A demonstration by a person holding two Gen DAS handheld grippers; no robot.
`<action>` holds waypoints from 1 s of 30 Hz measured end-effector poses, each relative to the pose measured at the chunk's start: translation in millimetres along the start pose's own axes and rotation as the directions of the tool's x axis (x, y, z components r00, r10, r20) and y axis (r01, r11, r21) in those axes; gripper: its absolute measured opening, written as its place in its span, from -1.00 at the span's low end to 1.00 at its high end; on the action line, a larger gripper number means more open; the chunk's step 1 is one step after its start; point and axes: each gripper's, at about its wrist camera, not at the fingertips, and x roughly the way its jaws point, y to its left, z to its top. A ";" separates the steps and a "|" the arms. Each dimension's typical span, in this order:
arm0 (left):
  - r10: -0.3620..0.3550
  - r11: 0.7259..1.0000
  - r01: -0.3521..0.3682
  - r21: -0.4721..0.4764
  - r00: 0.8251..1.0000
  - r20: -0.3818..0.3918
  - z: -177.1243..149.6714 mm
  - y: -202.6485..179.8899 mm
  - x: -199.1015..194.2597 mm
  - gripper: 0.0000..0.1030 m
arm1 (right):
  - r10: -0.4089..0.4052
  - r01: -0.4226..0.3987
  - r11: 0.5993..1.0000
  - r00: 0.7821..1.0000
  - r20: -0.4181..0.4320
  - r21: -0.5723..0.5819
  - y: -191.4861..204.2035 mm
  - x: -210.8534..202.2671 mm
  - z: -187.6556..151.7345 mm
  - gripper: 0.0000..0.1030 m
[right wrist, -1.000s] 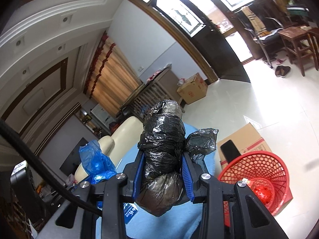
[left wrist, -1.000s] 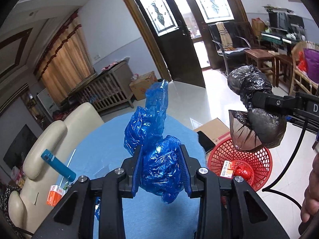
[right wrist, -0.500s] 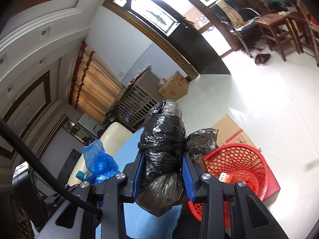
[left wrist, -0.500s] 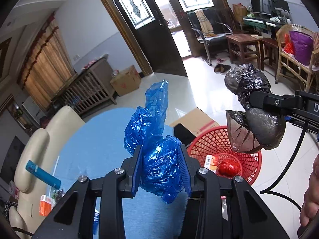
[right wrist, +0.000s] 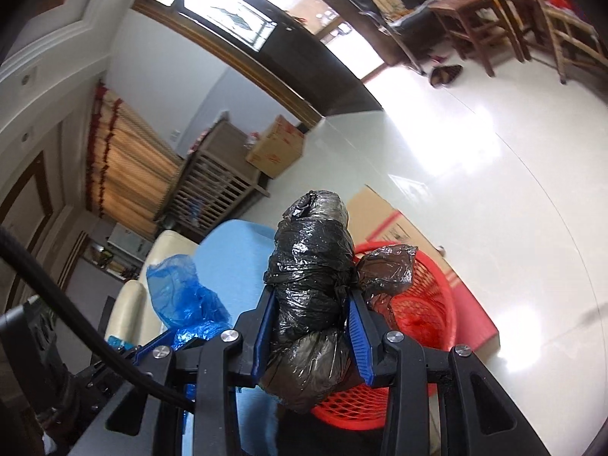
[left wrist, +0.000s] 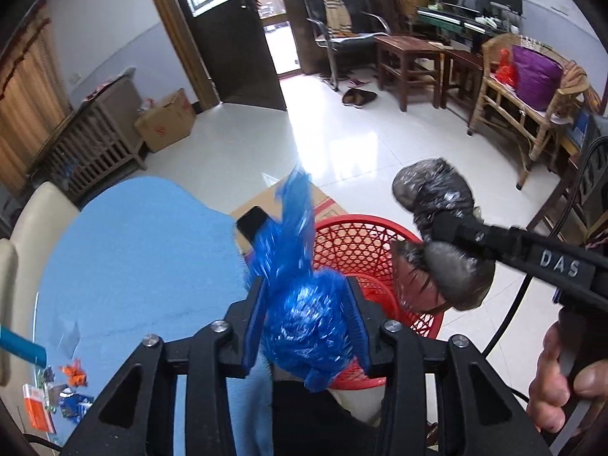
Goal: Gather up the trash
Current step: 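Carry both bags over the red wastebasket and open both tools to drop them, then return both tools to the table and reach for the blue toothpaste box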
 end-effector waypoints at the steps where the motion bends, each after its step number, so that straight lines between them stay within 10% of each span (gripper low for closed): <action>1: -0.002 1.000 0.002 0.006 1.000 -0.001 1.4 -2.5 2.4 0.17 | -0.008 0.008 1.000 1.000 -0.008 0.007 -3.7 2.2 0.4 -0.19; 4: 0.009 1.000 -0.009 0.001 1.000 0.023 -1.4 -0.5 0.4 0.36 | -0.012 0.014 0.999 0.999 -0.040 0.048 -14.9 9.3 3.0 0.29; 17: 0.104 0.984 -0.105 -0.142 0.994 -0.011 -81.2 71.7 -46.2 0.36 | 0.003 -0.004 1.000 0.999 -0.042 -0.023 26.4 9.6 -4.6 0.29; 30: 0.316 0.850 -0.250 -0.463 0.947 0.068 -182.2 191.3 -140.0 0.45 | 0.055 -0.094 0.948 0.989 -0.135 -0.304 173.1 31.6 -64.7 0.29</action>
